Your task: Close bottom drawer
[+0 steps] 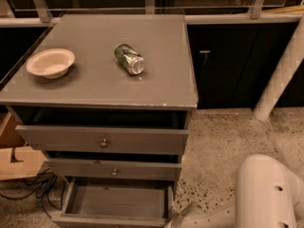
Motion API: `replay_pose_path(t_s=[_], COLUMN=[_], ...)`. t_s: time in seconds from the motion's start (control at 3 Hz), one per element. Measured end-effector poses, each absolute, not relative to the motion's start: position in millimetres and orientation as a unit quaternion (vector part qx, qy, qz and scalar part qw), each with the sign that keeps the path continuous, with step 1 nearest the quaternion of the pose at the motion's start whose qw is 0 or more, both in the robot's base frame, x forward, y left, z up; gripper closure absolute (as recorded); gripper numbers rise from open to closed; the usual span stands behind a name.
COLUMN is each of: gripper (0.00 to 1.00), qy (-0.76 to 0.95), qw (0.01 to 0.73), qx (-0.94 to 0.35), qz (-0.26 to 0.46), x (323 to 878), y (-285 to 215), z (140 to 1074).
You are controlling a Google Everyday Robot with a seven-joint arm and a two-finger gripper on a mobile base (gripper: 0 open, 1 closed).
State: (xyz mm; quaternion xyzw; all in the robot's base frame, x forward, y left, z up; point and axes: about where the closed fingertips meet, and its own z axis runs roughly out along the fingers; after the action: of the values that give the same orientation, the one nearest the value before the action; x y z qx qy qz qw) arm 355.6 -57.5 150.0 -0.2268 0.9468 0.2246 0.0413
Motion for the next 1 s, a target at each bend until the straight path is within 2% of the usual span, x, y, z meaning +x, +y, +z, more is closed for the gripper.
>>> replay_pose_path(t_s=[0.67,1.0], gripper=[1.0,1.0], qy=[0.943,0.934], qw=[0.059,0.095], qx=[-0.234,-0.246], qz=[0.23,0.241], x=[368.1,387.6], y=[-48.0,-36.0], z=[148.3,163.9])
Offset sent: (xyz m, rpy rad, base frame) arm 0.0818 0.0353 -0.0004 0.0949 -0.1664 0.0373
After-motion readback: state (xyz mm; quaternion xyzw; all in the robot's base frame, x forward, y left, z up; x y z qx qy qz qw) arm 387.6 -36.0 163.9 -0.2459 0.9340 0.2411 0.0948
